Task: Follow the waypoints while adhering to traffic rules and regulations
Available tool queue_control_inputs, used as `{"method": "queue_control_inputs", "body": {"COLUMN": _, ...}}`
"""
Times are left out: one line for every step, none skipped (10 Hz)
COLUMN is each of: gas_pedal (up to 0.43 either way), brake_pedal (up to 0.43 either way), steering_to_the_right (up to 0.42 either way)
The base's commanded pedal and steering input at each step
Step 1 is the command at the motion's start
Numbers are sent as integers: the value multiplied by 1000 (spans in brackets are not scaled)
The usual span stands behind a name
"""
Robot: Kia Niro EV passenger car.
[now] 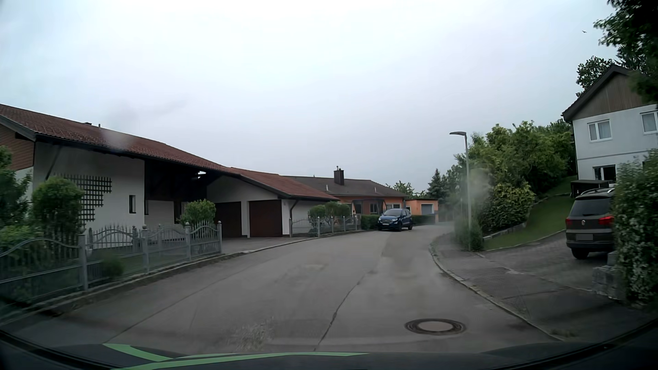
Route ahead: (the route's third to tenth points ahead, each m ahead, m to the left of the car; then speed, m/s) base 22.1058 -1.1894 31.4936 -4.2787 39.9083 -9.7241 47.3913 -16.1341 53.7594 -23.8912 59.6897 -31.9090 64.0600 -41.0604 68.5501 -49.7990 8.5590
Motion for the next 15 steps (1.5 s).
{"method": "queue_control_inputs", "body": {"gas_pedal": 87, "brake_pedal": 0, "steering_to_the_right": 28}}
{"method": "queue_control_inputs", "body": {"gas_pedal": 87, "brake_pedal": 0, "steering_to_the_right": 35}}
{"method": "queue_control_inputs", "body": {"gas_pedal": 87, "brake_pedal": 0, "steering_to_the_right": 39}}
{"method": "queue_control_inputs", "body": {"gas_pedal": 87, "brake_pedal": 0, "steering_to_the_right": 42}}
{"method": "queue_control_inputs", "body": {"gas_pedal": 87, "brake_pedal": 0, "steering_to_the_right": 48}}
{"method": "queue_control_inputs", "body": {"gas_pedal": 87, "brake_pedal": 0, "steering_to_the_right": 54}}
{"method": "queue_control_inputs", "body": {"gas_pedal": 87, "brake_pedal": 0, "steering_to_the_right": 58}}
{"method": "queue_control_inputs", "body": {"gas_pedal": 87, "brake_pedal": 0, "steering_to_the_right": 61}}
{"method": "queue_control_inputs", "body": {"gas_pedal": 87, "brake_pedal": 0, "steering_to_the_right": 62}}
{"method": "queue_control_inputs", "body": {"gas_pedal": 87, "brake_pedal": 0, "steering_to_the_right": 64}}
{"method": "queue_control_inputs", "body": {"gas_pedal": 87, "brake_pedal": 0, "steering_to_the_right": 67}}
{"method": "queue_control_inputs", "body": {"gas_pedal": 87, "brake_pedal": 0, "steering_to_the_right": 71}}
{"method": "queue_control_inputs", "body": {"gas_pedal": 87, "brake_pedal": 0, "steering_to_the_right": 76}}
{"method": "queue_control_inputs", "body": {"gas_pedal": 87, "brake_pedal": 0, "steering_to_the_right": 79}}
{"method": "queue_control_inputs", "body": {"gas_pedal": 87, "brake_pedal": 0, "steering_to_the_right": 79}}
